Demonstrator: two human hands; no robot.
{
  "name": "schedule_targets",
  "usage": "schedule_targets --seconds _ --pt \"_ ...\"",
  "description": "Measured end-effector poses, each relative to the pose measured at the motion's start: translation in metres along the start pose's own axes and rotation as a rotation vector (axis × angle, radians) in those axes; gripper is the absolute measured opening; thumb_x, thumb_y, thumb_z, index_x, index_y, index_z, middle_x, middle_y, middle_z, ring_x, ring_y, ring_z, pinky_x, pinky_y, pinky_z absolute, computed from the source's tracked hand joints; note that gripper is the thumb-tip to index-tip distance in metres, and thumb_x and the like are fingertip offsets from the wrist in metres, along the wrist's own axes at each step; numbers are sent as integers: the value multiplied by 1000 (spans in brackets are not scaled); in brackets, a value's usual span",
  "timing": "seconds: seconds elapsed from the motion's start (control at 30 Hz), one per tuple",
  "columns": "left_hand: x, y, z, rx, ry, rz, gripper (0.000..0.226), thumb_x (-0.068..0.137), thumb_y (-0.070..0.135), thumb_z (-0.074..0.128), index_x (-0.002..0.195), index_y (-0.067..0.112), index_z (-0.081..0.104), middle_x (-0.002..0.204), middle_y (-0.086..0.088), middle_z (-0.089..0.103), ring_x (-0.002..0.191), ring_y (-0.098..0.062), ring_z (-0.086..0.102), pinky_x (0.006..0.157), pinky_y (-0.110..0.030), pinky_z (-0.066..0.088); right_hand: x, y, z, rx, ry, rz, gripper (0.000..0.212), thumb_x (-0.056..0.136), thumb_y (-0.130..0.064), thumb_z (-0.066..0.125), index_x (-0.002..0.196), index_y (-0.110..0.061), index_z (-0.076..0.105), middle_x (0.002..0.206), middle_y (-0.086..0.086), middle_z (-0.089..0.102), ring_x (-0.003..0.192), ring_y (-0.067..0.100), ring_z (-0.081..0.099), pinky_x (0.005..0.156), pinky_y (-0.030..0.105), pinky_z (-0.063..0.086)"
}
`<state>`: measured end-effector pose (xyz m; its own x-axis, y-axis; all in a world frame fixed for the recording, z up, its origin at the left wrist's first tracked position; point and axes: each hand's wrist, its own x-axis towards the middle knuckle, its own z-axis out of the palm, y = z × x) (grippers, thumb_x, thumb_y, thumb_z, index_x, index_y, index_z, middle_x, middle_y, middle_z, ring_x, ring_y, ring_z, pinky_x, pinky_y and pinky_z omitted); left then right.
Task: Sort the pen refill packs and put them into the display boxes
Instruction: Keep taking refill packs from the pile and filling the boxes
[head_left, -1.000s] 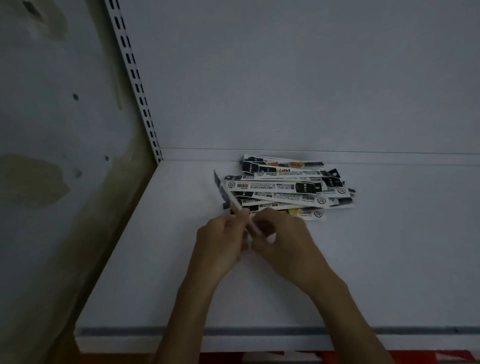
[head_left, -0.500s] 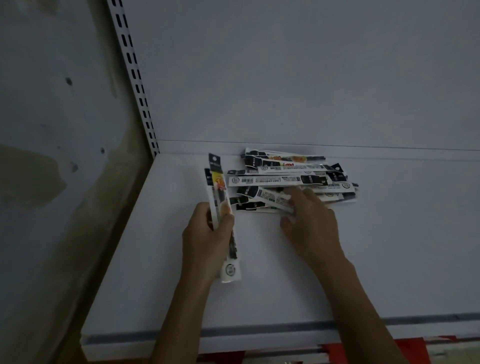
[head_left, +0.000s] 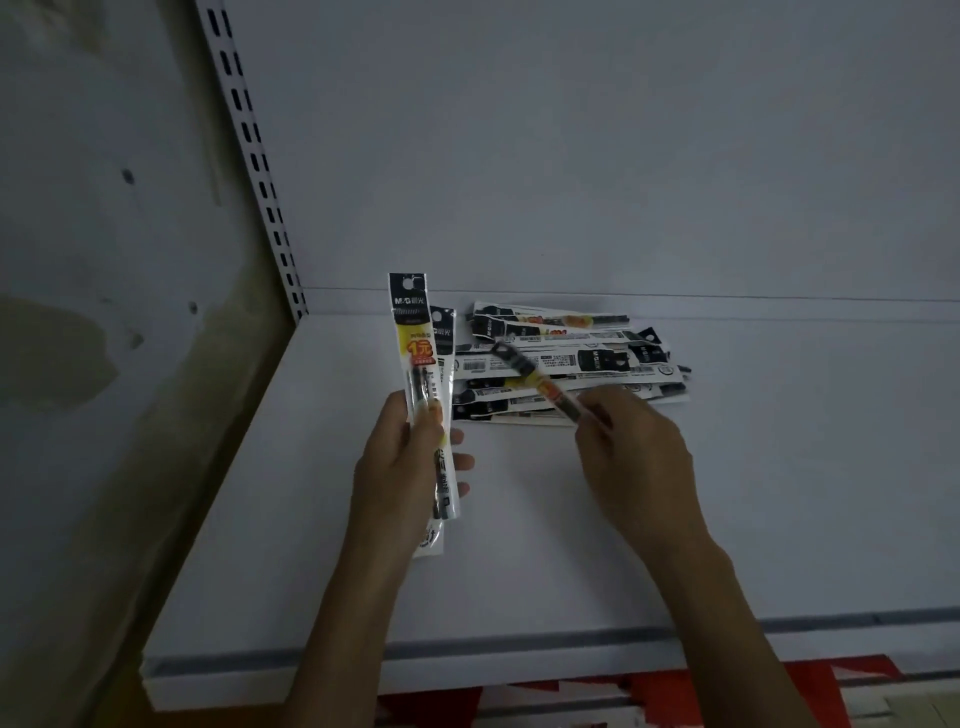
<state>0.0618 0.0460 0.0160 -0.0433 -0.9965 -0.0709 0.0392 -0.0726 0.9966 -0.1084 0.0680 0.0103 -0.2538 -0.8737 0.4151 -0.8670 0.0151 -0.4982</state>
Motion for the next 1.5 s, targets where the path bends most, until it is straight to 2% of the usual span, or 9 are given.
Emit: schedule_targets --seconds 0.17,0.4,0.67,0.73,0.83,1.0,1.17,1.27,1.5 --pt "-6 3 39 85 -113 -9 21 99 19 35 114 22 49 67 -6 57 42 -11 49 39 -21 41 -11 30 -36 81 113 88 21 93 -4 42 102 -9 59 79 -3 55 65 15 48 52 16 32" --pt "-34 4 145 127 -386 61 17 97 28 39 91 32 55 62 0 55 41 -7 41 40 -21 35 -54 111 -107 133 305 365 37 92 1 39 118 -22 52 78 -3 53 62 6 45 52 20 33" --pt "-99 -8 275 231 -665 190 13 97 19 40 92 18 52 72 5 63 54 -6 57 56 -20 50 -114 201 -202 174 482 545 25 93 -7 44 89 -28 57 75 -8 57 57 10 49 52 28 39" --pt "-120 -12 304 237 -672 179 13 97 16 40 90 16 51 73 5 63 54 -6 57 54 -19 49 -113 218 -223 267 460 550 14 93 -19 50 85 -30 55 74 -6 59 60 14 54 57 35 48" --pt "-142 -16 346 210 -656 152 14 95 12 38 88 8 50 64 4 58 49 -10 47 49 -26 42 -108 242 -255 301 424 484 9 85 -26 62 91 -28 55 78 -8 59 67 2 55 56 13 44" --pt "-161 -30 412 188 -647 149 22 92 23 46 72 17 47 55 6 40 45 -10 31 46 -28 26 -136 299 -295 311 398 552 15 85 -15 63 95 -24 56 76 -8 56 60 -5 51 51 7 39" --pt "-169 -33 480 227 -713 159 20 91 20 50 71 21 44 57 3 41 50 -14 33 50 -34 30 -147 360 -321 323 455 631 13 85 -16 61 93 -26 56 75 -7 60 56 0 50 49 9 39" --pt "-163 -33 520 279 -741 188 18 89 19 54 73 19 46 54 8 44 47 -9 41 48 -25 37 -134 393 -328 301 460 639 14 86 -16 60 95 -25 56 78 -8 60 62 -2 53 53 9 42" --pt "-116 -28 623 325 -607 173 29 87 23 55 61 11 49 43 5 50 40 -6 46 52 -24 40 -68 491 -358 140 365 599 14 89 -21 57 102 -24 58 82 -13 63 75 2 58 59 10 43"
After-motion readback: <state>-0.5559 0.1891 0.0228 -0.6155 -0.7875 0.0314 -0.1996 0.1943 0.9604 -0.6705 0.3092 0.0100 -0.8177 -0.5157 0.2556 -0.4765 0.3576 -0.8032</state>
